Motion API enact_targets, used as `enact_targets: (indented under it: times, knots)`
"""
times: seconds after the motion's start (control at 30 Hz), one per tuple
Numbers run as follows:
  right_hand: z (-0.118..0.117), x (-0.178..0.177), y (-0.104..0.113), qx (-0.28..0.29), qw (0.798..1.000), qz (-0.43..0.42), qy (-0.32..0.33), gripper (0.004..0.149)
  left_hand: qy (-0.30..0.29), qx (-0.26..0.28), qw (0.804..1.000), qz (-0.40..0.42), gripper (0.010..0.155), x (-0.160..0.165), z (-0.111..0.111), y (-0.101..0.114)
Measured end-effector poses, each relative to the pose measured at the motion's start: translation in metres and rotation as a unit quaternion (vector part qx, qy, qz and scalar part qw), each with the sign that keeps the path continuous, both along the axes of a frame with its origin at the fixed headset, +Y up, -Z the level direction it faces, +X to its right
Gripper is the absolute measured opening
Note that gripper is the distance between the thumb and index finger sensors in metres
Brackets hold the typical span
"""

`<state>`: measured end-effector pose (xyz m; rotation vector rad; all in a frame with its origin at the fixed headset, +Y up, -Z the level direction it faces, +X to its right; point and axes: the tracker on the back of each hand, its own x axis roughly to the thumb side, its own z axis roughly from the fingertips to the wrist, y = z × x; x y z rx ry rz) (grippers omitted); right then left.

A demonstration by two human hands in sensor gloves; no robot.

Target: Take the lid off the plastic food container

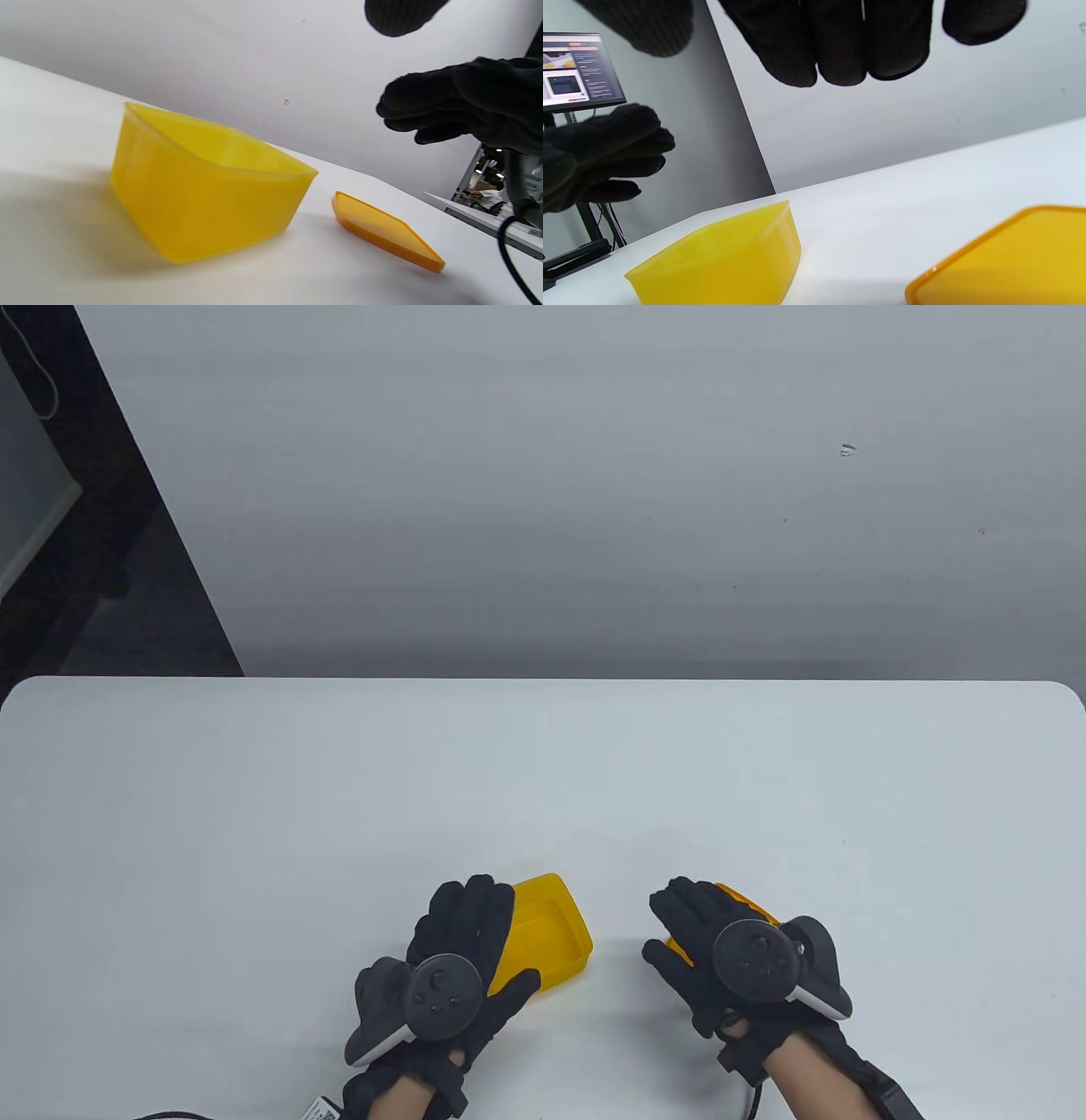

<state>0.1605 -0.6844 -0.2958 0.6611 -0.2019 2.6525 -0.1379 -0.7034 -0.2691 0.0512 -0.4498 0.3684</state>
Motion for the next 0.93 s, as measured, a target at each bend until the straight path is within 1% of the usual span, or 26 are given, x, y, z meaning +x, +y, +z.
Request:
enact_targets:
  times: [0.13, 0.27, 0.47, 0.7, 0.93]
  knots:
    - [0.005, -0.009, -0.002, 0.012, 0.999, 0.037, 0.016, 0.080, -0.031, 0.017, 0.999, -0.025, 0.089, 0.014, 0.009, 0.002]
    - [0.006, -0.015, -0.009, 0.002, 0.996, 0.088, 0.024, 0.086, -0.052, 0.022, 0.996, -0.066, 0.094, 0.021, 0.013, 0.000]
    - [0.003, -0.017, -0.016, -0.021, 0.993, 0.110, 0.021, 0.086, -0.058, 0.023, 0.995, -0.075, 0.095, 0.022, 0.013, -0.001]
    - [-0.002, -0.013, -0.022, -0.048, 0.993, 0.103, 0.015, 0.085, -0.058, 0.023, 0.995, -0.080, 0.094, 0.023, 0.013, -0.001]
    - [-0.002, -0.013, -0.023, -0.050, 0.994, 0.099, 0.012, 0.083, -0.057, 0.025, 0.995, -0.076, 0.093, 0.023, 0.013, -0.001]
